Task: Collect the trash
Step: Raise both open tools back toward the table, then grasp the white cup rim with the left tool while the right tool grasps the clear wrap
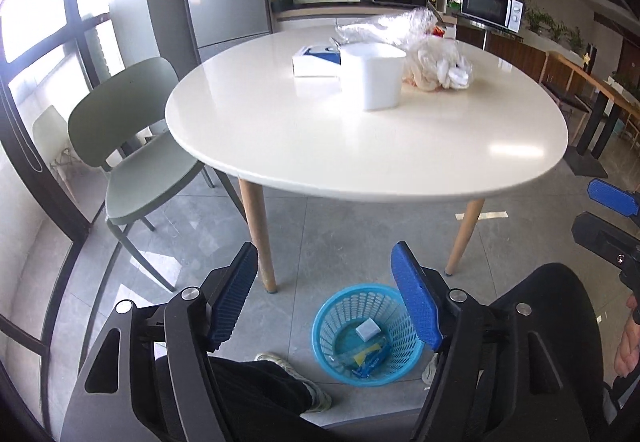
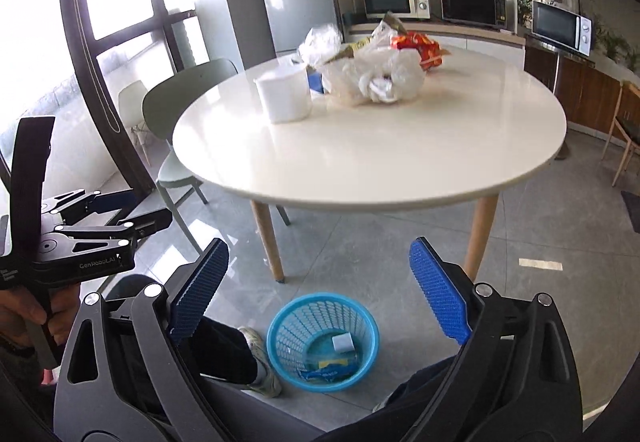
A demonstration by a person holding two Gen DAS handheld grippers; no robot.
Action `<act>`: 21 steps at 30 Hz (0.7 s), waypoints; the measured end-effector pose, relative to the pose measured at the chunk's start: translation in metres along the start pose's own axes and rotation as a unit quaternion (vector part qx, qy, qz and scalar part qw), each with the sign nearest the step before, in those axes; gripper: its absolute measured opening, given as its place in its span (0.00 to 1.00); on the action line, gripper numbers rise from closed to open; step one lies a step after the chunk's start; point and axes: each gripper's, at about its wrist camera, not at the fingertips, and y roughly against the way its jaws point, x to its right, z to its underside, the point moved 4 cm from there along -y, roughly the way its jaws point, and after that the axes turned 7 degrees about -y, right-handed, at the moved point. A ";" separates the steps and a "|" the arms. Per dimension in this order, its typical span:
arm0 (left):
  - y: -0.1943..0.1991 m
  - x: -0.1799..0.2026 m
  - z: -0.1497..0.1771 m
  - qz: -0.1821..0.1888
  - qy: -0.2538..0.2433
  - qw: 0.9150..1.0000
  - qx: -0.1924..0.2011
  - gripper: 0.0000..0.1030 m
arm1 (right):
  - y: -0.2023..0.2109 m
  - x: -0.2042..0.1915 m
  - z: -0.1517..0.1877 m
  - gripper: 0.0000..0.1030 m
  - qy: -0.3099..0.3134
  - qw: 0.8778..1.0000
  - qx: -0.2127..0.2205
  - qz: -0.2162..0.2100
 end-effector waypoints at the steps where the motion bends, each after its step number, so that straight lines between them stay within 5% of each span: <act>1: 0.001 -0.003 -0.005 -0.001 0.003 1.000 0.004 0.67 | 0.003 0.000 -0.008 0.86 0.002 1.000 0.008 0.000; 11: 0.006 -0.024 -0.064 -0.002 0.039 0.998 0.040 0.67 | 0.006 0.004 -0.079 0.87 -0.009 0.998 0.060 -0.002; 21: -0.019 -0.037 -0.097 0.011 0.066 0.997 0.038 0.67 | -0.020 0.002 -0.129 0.87 -0.013 0.997 0.063 -0.030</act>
